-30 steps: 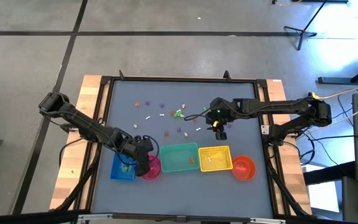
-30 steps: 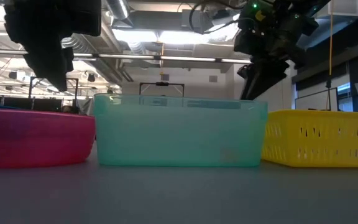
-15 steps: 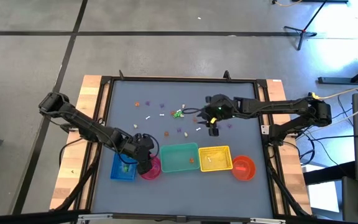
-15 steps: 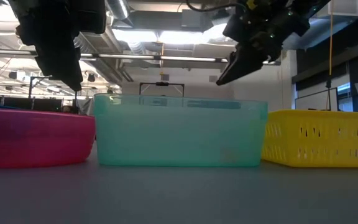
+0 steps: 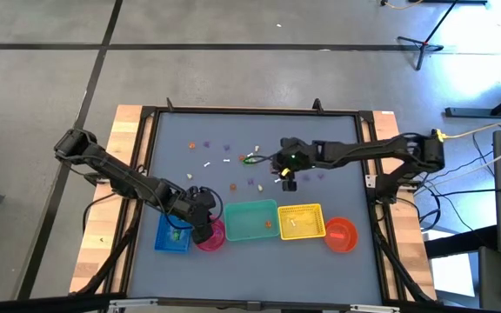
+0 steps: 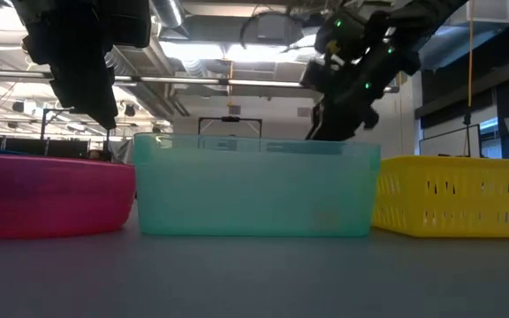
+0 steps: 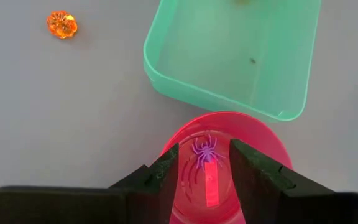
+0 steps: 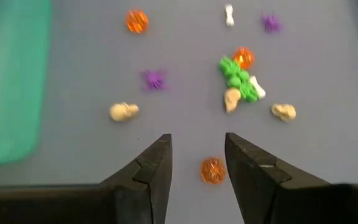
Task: Sort Halloween decoration
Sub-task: Put the orange pumpkin toy into the green bin
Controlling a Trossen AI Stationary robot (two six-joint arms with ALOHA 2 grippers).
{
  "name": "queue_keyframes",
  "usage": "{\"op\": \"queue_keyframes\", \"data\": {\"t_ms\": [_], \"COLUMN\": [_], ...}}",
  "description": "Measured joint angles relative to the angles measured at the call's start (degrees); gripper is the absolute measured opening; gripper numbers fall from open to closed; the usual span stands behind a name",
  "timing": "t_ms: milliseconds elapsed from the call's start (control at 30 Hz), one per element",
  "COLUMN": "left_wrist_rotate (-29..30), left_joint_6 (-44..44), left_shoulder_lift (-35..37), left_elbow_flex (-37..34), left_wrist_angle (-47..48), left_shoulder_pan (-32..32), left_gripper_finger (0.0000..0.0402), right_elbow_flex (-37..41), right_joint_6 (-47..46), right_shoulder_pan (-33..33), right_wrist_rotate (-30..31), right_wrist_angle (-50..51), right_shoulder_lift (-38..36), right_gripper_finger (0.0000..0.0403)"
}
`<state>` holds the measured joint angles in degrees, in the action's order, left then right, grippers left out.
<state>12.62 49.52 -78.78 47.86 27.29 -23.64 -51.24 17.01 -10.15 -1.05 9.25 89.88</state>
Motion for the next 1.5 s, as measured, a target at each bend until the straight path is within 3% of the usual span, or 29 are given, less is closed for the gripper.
{"op": "queue_keyframes", "data": {"t_ms": [500,767,1500], "left_wrist_rotate": [0.0,0.2,0.4], "left_joint_6": [0.0,-0.1,-0.1], "left_shoulder_lift": [0.0,0.0,0.0], "left_elbow_flex": [0.0,0.0,0.0], "left_wrist_angle": [-1.3,-1.2,-1.2], "left_shoulder_pan": [0.0,0.0,0.0], "left_gripper_finger": [0.0128,0.0128,0.0128], "right_elbow_flex": [0.0,0.0,-0.2], "right_joint_6": [0.9,-0.3,-0.3], "right_shoulder_pan": [-3.2,-6.6,-6.8], "right_wrist_rotate": [1.4,-7.5,-6.6], "right_wrist_angle": [-3.6,-3.4,-6.8], "right_shoulder_lift": [8.4,9.6,15.0], "right_gripper_finger": [0.0147,0.0147,0.0147]}}
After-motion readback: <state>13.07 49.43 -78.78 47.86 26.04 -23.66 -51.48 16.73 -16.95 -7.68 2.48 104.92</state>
